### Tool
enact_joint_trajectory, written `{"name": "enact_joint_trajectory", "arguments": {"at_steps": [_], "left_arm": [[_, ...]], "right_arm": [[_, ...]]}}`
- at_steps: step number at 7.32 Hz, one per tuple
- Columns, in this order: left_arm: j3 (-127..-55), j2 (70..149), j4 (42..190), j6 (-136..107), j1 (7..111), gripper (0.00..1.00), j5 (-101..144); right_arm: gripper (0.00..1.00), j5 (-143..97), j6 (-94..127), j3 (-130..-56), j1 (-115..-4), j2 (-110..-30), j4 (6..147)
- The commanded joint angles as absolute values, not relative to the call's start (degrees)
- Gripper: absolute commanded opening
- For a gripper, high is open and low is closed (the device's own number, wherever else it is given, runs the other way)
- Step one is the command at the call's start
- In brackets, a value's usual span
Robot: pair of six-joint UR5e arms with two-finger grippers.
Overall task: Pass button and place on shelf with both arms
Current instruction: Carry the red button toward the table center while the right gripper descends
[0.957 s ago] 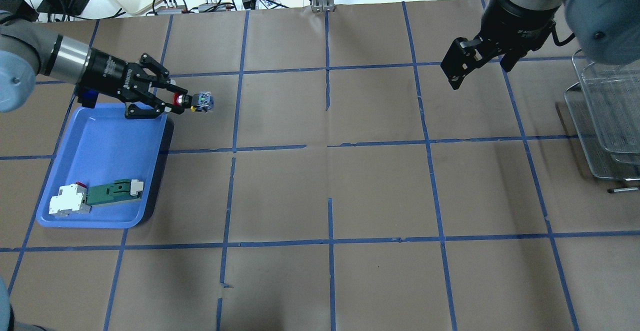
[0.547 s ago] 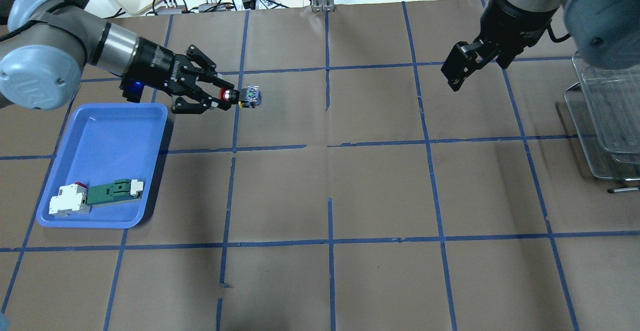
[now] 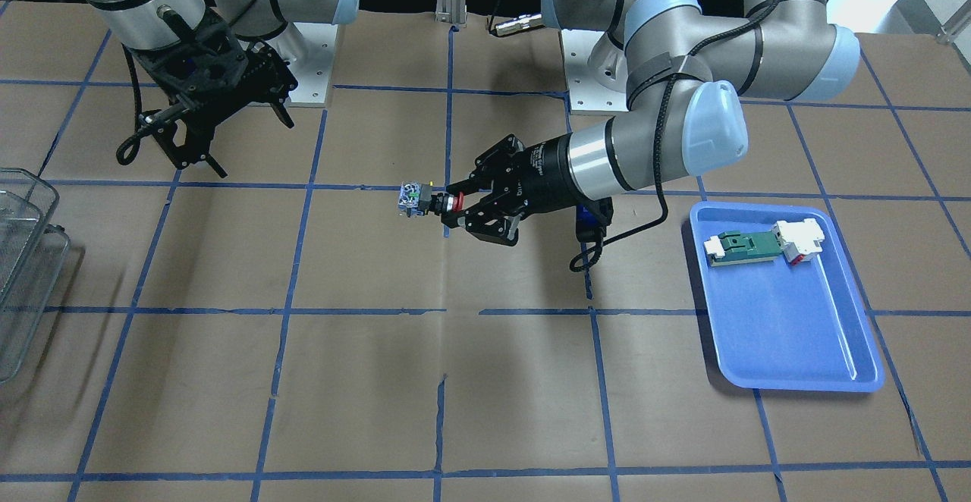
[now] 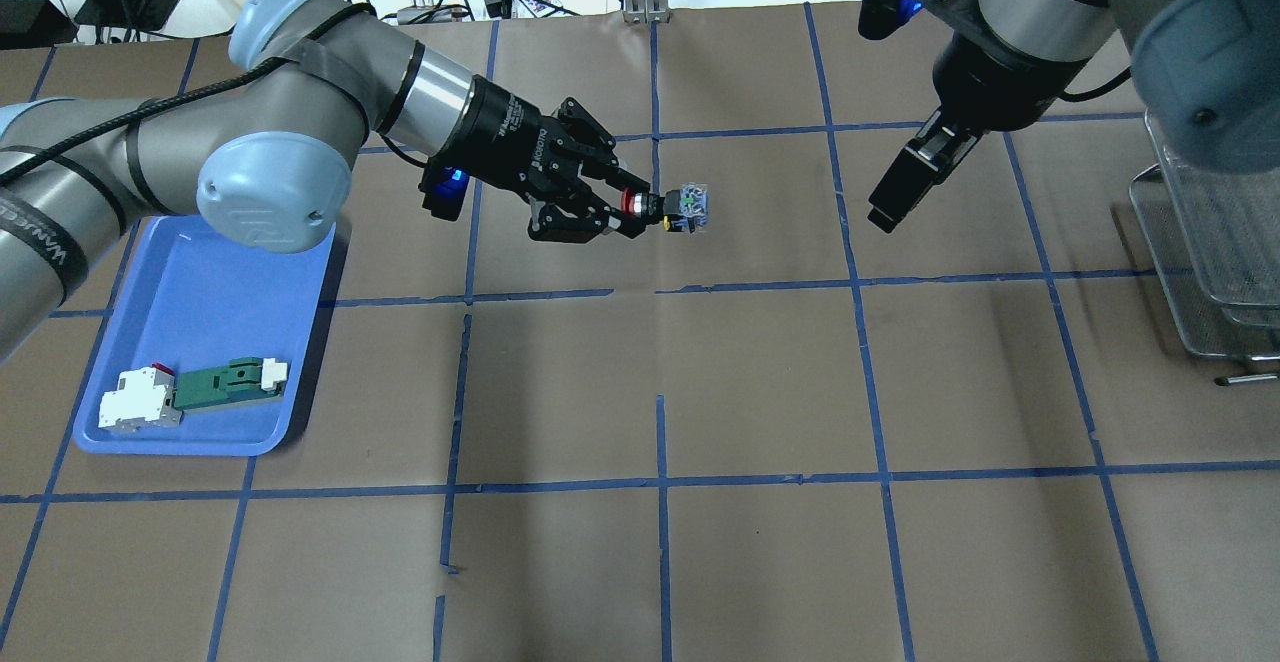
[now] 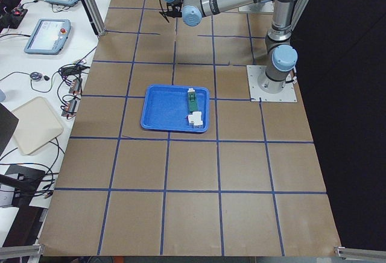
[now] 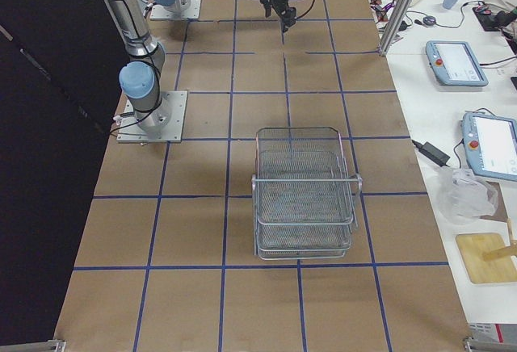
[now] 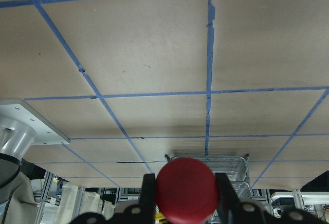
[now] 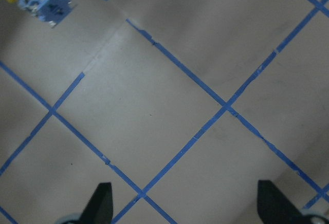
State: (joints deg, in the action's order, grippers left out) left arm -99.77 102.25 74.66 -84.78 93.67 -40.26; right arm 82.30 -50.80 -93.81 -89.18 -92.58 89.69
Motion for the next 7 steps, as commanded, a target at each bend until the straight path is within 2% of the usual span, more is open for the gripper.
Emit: {"name": "enact_joint_trajectory", "arguments": {"at_steps": [1,3,7], "left_arm": [[-99.67,102.22,73.56,-87.01,96.23,0.00,-40.08],[-99.67,102.57,70.95,-89.97,98.77,0.00,-39.90],[-100.81,102.75,64.51,-97.03,103.18,0.00,-40.08]], "right_arm": [[1.00,82.26,-69.17,-95.10,-89.21,-95.09,86.31],[1.00,81.92,-79.40,-95.10,-91.04,-94.57,87.09],[1.00,77.51,-80.60,-95.36,-95.89,-91.59,93.78]]}}
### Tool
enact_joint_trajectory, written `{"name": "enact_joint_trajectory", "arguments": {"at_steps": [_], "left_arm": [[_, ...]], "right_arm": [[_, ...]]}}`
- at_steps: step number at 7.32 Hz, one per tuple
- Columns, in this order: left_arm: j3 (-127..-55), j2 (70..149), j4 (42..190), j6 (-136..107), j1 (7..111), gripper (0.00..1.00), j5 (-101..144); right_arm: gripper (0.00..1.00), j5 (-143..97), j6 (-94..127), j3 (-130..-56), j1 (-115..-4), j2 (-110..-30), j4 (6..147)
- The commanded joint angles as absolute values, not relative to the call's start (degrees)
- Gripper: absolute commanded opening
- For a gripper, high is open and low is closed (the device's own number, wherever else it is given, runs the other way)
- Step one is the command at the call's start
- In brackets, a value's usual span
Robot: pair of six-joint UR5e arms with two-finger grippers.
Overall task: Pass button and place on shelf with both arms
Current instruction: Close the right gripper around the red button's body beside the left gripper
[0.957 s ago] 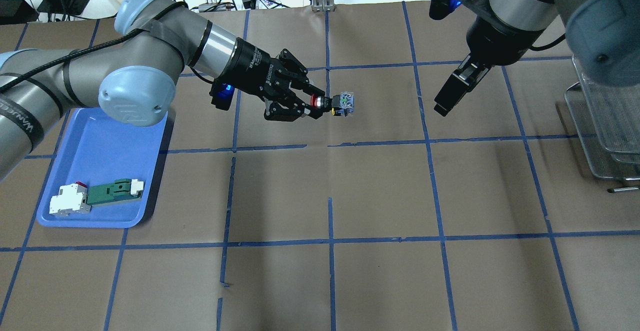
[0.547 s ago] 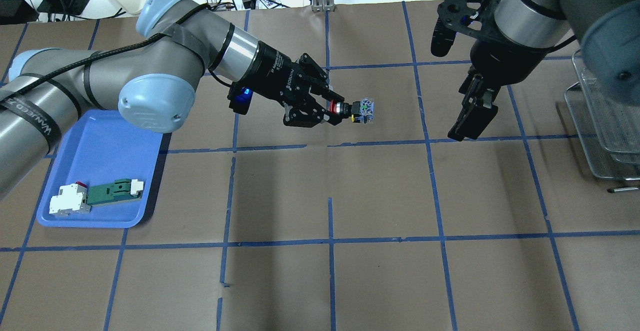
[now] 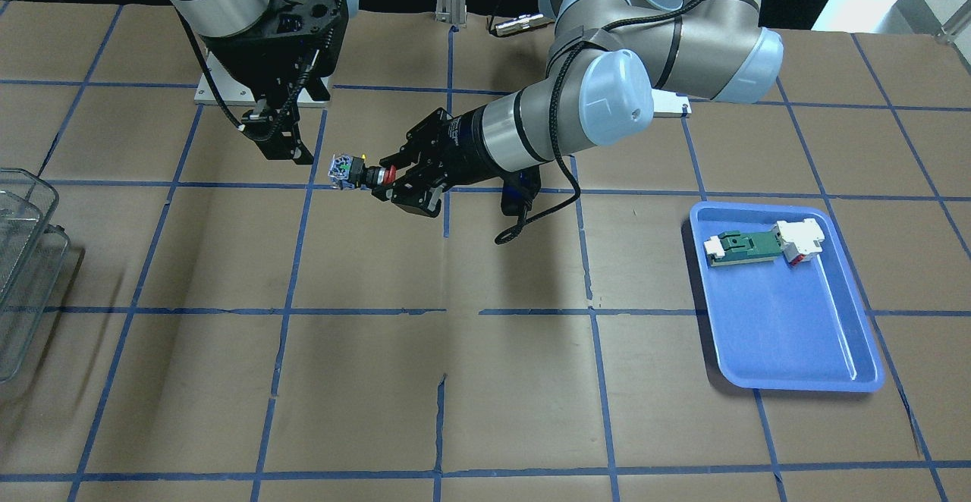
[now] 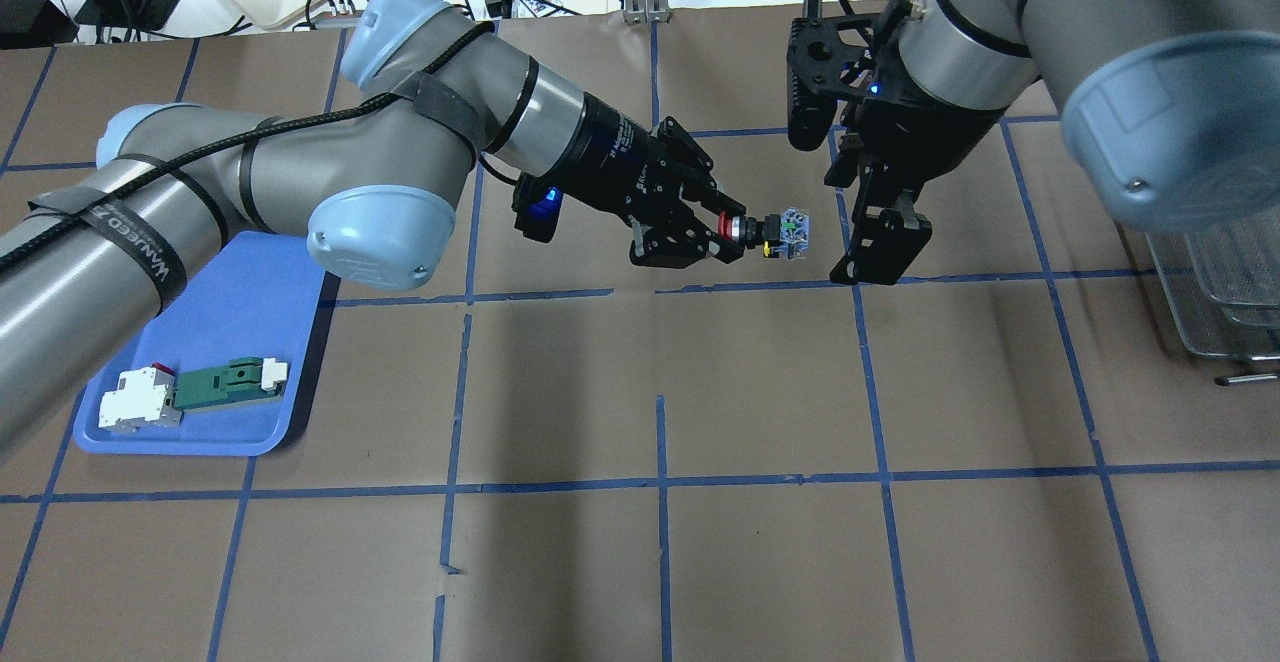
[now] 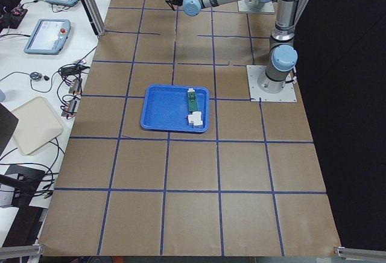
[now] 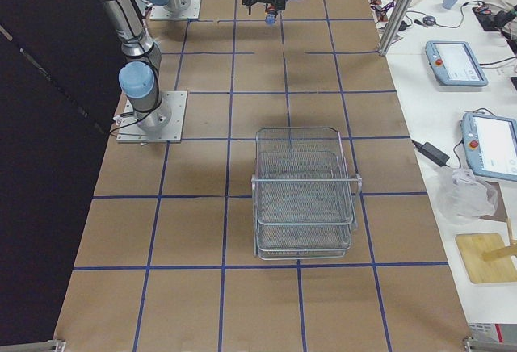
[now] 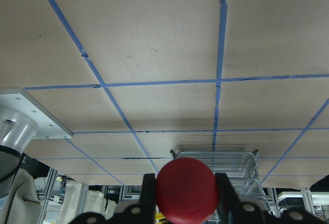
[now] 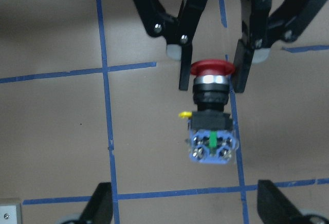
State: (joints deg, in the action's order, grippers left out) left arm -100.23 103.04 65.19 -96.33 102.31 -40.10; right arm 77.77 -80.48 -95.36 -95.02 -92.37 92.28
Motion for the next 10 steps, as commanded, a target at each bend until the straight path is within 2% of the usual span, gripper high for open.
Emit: {"name": "enact_joint_trajectory", "arguments": {"at_steps": [1,4,10], "left_arm": [[-100.81,101.96,64.51,-97.90,103.27,0.00,-40.17],[-100.90,101.78,64.51,-98.09,103.18,0.00,-40.08],[-100.90,102.22,63.63,-97.91,103.18,0.00,-40.08]], "right_arm": [[1.00,77.95,-80.33,-95.36,-95.89,-91.84,93.52],[1.00,78.13,-79.20,-98.86,-95.89,-91.84,94.39],[1.00,77.96,-71.54,-99.40,-98.61,-90.62,99.22]]}}
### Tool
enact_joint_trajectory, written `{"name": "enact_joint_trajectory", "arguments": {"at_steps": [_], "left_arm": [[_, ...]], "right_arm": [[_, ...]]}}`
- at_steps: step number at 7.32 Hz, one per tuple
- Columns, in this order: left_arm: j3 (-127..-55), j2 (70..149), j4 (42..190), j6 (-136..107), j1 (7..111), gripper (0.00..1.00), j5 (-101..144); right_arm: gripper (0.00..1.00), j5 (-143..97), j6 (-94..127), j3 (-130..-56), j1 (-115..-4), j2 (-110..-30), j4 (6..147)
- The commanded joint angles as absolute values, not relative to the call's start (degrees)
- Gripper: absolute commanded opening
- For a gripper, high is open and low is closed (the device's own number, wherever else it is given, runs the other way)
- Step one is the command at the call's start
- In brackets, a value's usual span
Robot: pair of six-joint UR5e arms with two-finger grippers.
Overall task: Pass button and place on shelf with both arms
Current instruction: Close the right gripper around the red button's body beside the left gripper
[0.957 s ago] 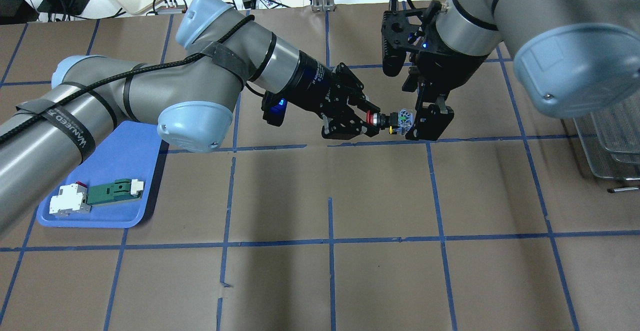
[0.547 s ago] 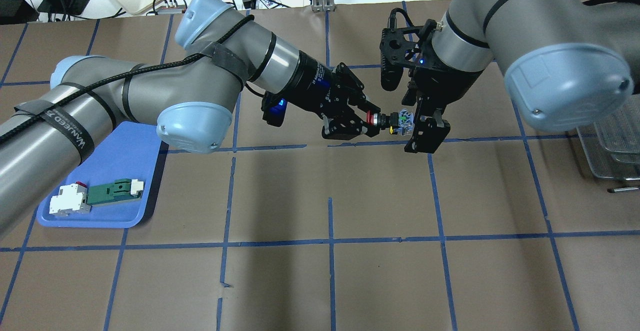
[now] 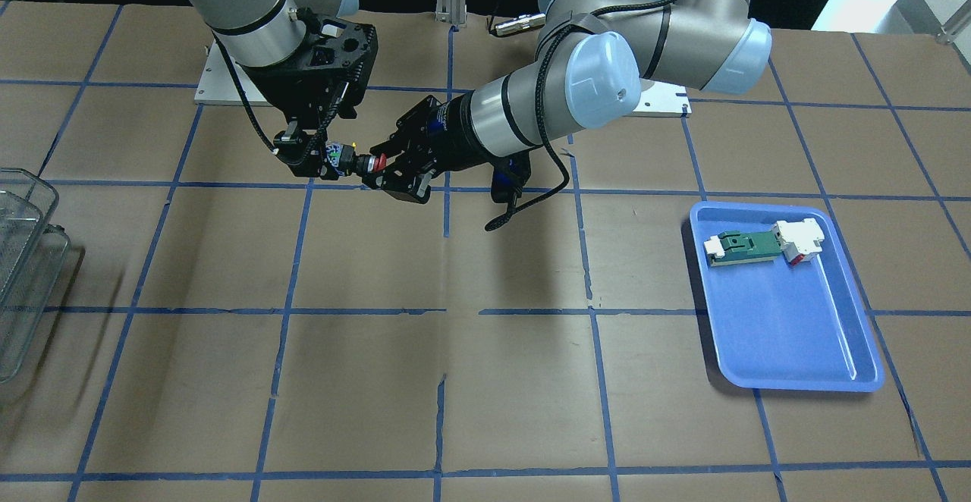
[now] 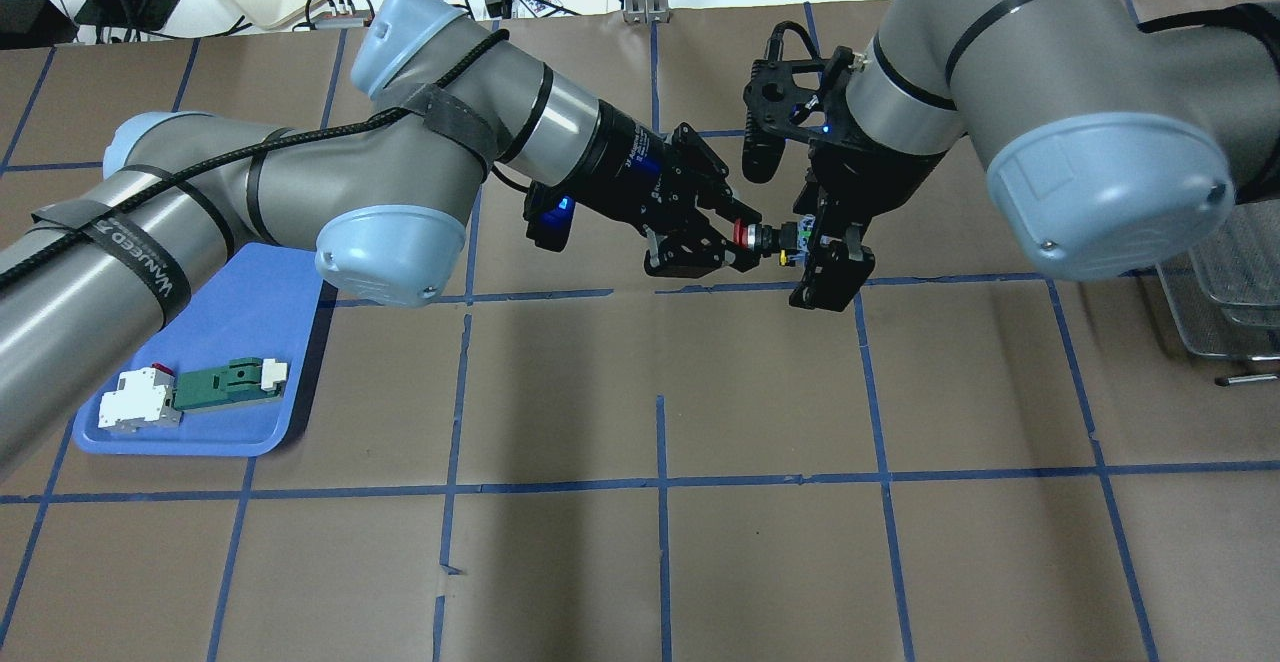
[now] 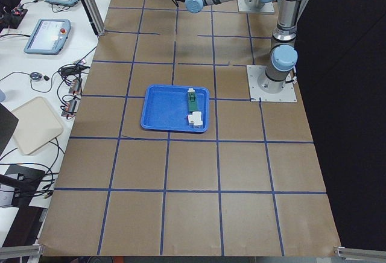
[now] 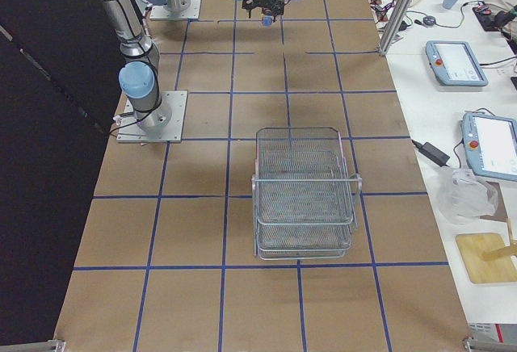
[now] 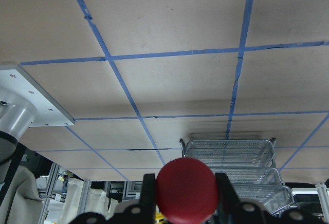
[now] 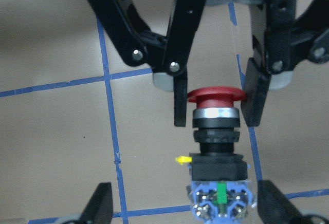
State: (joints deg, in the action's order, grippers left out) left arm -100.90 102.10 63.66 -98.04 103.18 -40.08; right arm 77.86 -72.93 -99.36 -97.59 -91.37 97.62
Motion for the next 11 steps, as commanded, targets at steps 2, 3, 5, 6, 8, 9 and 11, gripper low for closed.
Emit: {"name": "enact_joint_trajectory", "arguments": {"at_steps": [2,3,5,6,8,9,11], "left_arm": [[-100.81,102.04,63.54,-98.00,103.18,0.00,-40.08],[-100.81,101.87,63.54,-98.00,103.18,0.00,-40.08],[-100.81,101.69,63.46,-98.09,103.18,0.00,-39.99],[-100.81,101.60,63.46,-98.09,103.18,0.00,-39.99],[-100.81,101.60,63.46,-98.09,103.18,0.00,-39.99],[-100.81,101.60,63.46,-98.09,103.18,0.00,-39.99],[-100.81,101.25,63.46,-98.09,103.18,0.00,-39.99]], "right_arm": [[1.00,81.97,-72.77,-99.32,-98.70,-90.44,99.23],[1.00,82.35,-72.86,-99.32,-98.70,-90.35,99.14],[1.00,81.66,-72.95,-99.32,-98.79,-90.26,99.23],[0.99,81.56,-72.95,-99.32,-98.79,-90.35,99.23],[0.45,82.17,-73.30,-99.23,-98.79,-90.70,99.14],[0.24,82.26,-73.30,-99.14,-98.79,-90.70,99.23],[0.00,81.92,-73.56,-98.44,-98.79,-90.70,99.23]]}}
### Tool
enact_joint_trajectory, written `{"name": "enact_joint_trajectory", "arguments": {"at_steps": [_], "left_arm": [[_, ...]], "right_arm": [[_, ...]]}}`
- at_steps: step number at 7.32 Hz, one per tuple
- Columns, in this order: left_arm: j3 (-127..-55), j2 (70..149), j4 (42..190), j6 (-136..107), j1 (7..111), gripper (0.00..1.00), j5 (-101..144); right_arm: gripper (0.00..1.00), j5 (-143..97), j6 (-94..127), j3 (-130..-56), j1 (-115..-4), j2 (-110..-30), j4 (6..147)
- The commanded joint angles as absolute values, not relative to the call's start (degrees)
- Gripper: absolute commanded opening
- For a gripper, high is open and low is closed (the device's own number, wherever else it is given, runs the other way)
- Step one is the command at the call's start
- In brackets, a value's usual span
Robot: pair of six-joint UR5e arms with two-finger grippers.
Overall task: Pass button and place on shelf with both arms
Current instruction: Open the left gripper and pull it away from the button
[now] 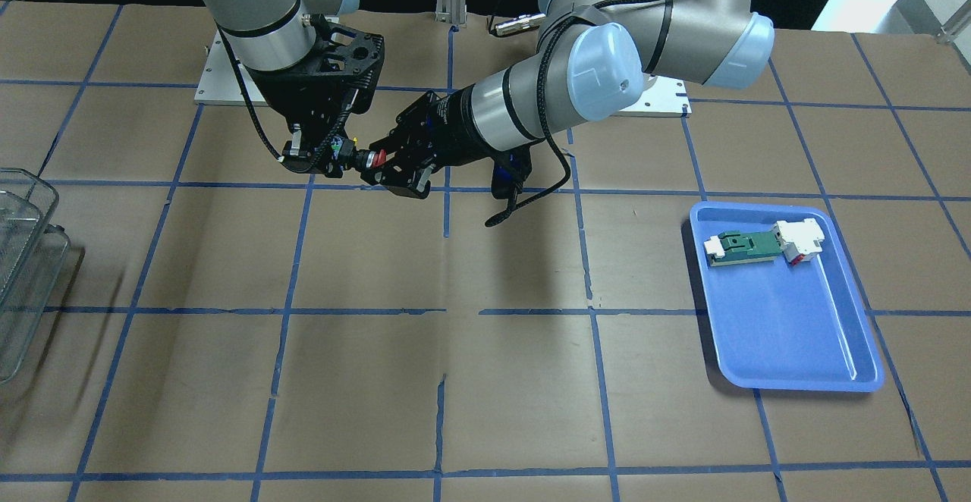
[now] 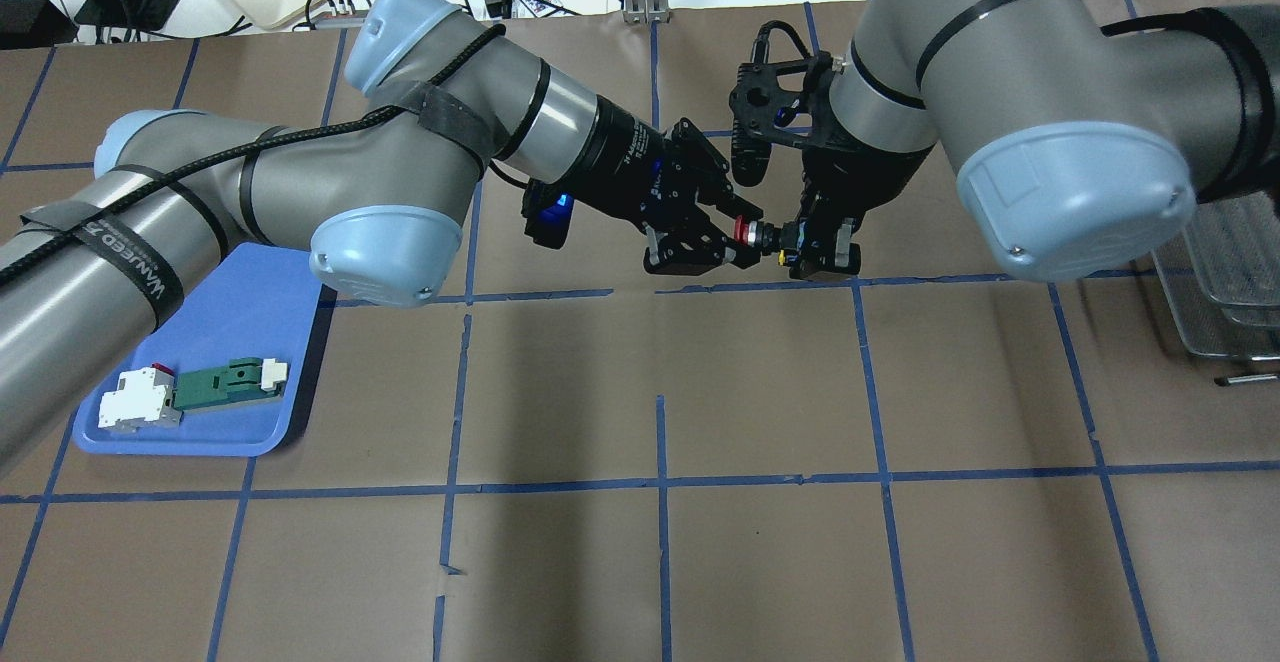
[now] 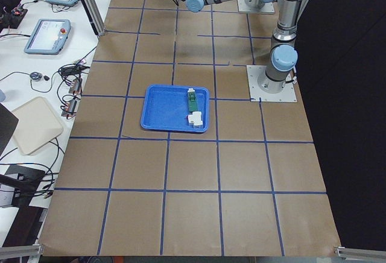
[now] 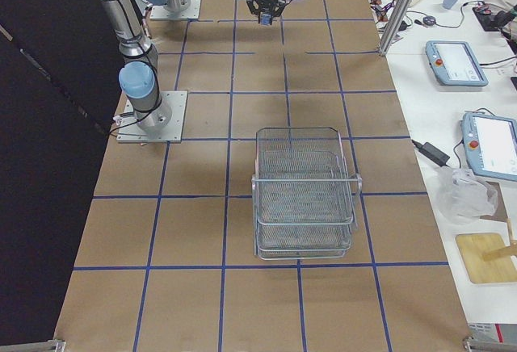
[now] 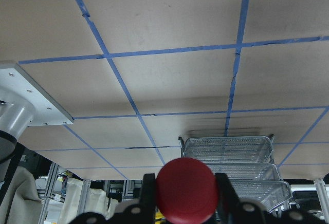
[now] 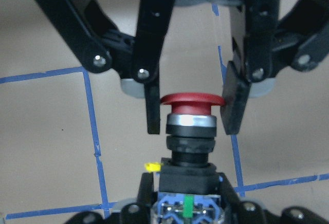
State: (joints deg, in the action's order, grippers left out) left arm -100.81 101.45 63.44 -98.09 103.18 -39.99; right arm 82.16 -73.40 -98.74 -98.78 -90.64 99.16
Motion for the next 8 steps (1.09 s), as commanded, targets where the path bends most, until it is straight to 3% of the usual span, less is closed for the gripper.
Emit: {"name": "enact_joint_trajectory", "arguments": {"at_steps": [1,2,4,8], "left_arm": [[-100.72,101.16,63.37,-98.00,103.18,0.00,-40.08],[-100.72,101.08,62.76,-99.48,103.27,0.60,-40.77],[-100.02,100.99,62.14,-101.60,103.27,0.88,-40.52],[-99.49,99.58,61.52,-98.11,98.03,0.90,-48.74]], "right_arm": [[0.00,81.65,-74.43,-98.44,-98.79,-90.70,99.32],[0.00,81.65,-74.70,-98.44,-98.88,-90.62,99.23],[0.00,81.65,-74.71,-98.44,-98.79,-90.53,99.23],[0.00,91.26,-79.16,-98.79,-95.91,-90.26,99.49]]}}
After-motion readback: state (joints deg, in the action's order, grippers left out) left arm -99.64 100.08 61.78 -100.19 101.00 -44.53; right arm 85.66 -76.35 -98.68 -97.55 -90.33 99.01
